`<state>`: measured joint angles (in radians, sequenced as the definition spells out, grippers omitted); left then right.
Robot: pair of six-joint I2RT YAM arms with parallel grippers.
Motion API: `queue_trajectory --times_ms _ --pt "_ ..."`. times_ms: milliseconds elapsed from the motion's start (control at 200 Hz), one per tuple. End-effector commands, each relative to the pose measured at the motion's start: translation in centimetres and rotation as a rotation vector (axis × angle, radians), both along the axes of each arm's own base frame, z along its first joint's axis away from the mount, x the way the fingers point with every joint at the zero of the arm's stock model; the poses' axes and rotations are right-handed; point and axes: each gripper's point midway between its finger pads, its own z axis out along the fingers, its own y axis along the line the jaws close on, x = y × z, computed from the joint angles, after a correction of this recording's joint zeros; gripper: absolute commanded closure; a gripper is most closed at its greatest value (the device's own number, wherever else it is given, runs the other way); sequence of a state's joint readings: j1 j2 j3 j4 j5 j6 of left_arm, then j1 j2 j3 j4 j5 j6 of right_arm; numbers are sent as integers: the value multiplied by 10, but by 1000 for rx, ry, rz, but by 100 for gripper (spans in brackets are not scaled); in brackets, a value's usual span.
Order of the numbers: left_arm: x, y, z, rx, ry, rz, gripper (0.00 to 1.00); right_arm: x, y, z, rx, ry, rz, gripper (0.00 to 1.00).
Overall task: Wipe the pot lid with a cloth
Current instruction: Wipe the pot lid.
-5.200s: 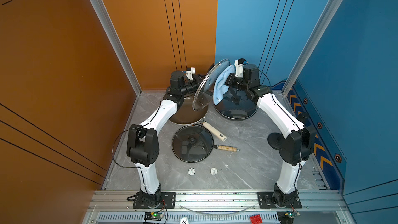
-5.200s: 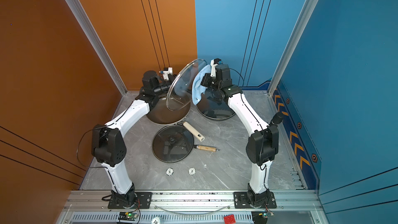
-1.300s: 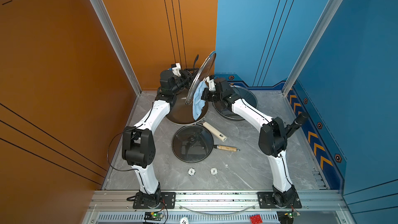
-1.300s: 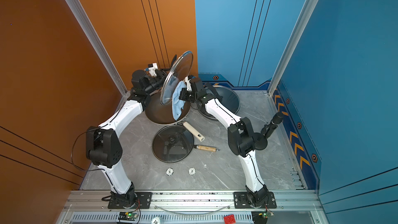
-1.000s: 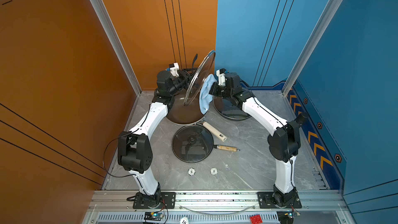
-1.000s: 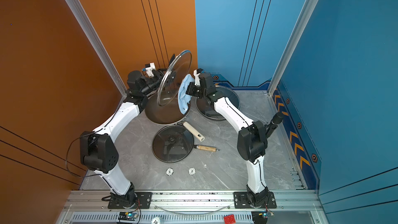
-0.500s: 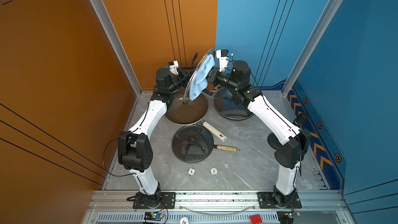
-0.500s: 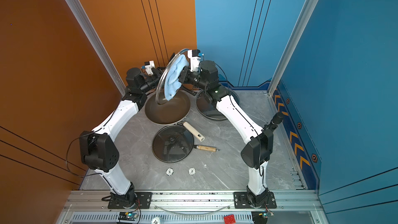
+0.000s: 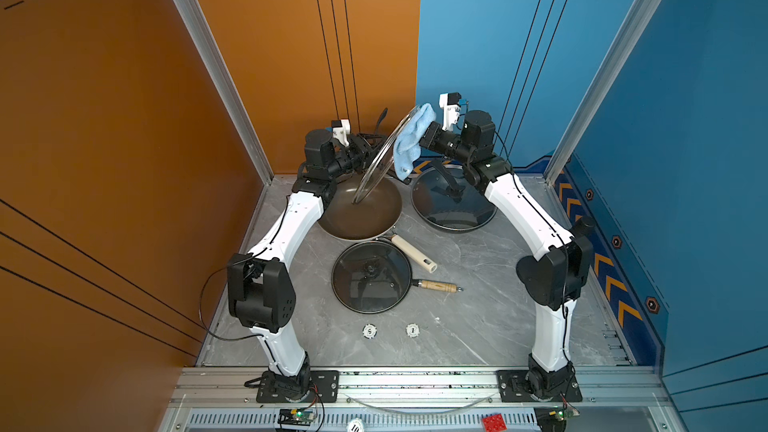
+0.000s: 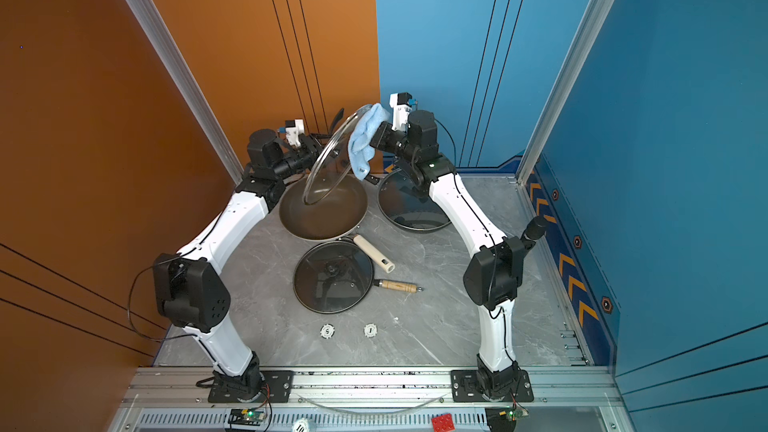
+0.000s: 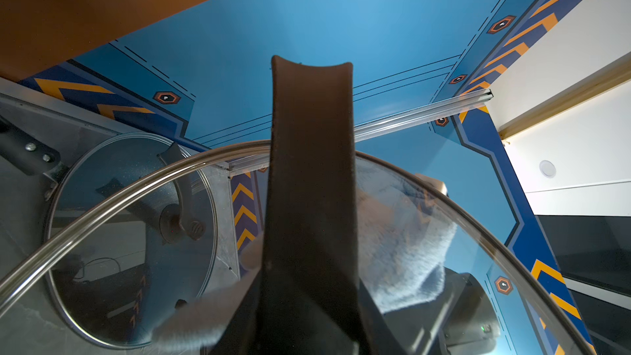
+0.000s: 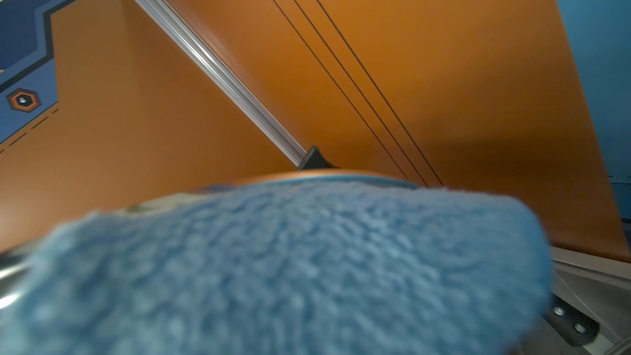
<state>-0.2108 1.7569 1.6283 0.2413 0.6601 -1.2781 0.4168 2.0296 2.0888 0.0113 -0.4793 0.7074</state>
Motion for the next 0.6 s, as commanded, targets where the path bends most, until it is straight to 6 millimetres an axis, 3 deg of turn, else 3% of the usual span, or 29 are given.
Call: queue_trajectory --times_ms 0,215,345,395,495,596 --pt "-73 -13 114 -29 -348 -131 100 10 5 -21 -9 42 -29 100" --pt "-81 -14 121 -24 -376 -124 100 6 19 -62 -33 139 4 100" --pt "-80 -11 119 -22 -374 -102 100 1 25 -99 -71 212 23 100" --pt "-80 -9 116 -19 -371 -89 100 -1 20 -109 -79 234 14 100" --pt "-77 -3 106 7 -358 -42 100 -10 1 -109 -93 248 -14 100" --pt "-79 -3 93 112 -349 17 100 -19 -32 -108 -137 267 -74 100"
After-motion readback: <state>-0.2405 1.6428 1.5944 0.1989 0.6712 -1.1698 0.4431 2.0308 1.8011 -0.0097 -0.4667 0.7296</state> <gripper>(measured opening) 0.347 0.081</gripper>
